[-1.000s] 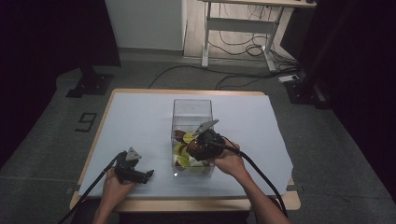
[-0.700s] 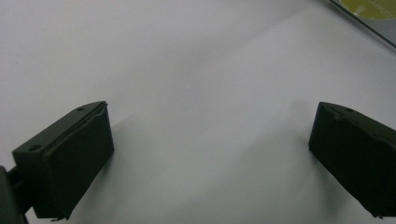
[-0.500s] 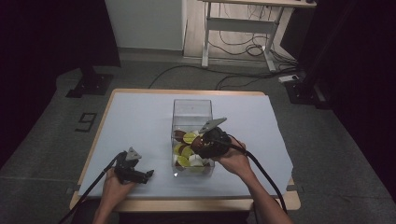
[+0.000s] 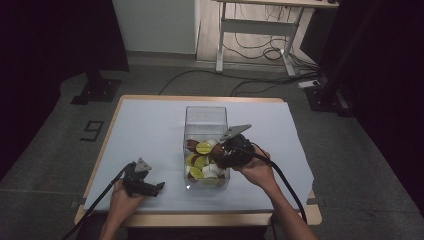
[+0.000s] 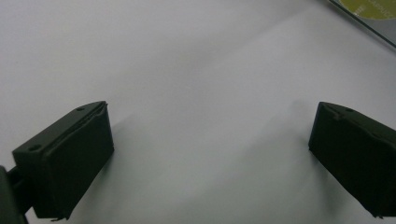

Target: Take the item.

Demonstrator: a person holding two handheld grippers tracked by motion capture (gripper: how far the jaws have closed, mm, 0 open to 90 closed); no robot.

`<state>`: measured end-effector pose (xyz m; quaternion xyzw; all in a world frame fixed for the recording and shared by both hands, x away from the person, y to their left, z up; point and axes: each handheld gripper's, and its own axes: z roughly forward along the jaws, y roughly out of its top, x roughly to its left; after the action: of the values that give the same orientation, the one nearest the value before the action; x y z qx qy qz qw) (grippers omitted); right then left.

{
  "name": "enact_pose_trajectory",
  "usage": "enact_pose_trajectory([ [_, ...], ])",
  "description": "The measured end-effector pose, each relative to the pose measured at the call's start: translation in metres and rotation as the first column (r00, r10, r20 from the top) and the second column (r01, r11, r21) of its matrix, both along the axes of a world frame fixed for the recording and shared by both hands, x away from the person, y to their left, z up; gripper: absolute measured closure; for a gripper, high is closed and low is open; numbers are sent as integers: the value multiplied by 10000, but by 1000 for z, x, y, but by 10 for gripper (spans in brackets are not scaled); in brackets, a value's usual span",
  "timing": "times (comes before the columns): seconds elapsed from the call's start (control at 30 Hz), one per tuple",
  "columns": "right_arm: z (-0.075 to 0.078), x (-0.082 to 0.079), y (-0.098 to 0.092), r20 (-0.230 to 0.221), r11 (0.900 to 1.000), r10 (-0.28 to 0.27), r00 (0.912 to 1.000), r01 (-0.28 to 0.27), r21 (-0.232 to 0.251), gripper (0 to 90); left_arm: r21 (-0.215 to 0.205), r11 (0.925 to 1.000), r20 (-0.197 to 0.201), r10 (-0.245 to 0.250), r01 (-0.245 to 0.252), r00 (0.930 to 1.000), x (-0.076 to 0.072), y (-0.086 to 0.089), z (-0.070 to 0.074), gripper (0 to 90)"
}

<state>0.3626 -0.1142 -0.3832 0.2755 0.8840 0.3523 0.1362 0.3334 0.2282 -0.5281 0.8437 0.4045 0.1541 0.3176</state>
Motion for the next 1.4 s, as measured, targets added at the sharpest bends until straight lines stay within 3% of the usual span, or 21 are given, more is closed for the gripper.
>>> enact_pose_trajectory([
  [0.83, 12, 3, -33, 375, 9970, -738, 9966, 728, 277, 448, -5, 10000, -7, 7, -7, 10000, 0, 0, 0, 0],
  [1.4, 0, 10, -68, 611, 9818, -1898, 9799, 1892, 152, 448, -6, 10000, -7, 2, -2, 10000, 0, 0, 0, 0],
])
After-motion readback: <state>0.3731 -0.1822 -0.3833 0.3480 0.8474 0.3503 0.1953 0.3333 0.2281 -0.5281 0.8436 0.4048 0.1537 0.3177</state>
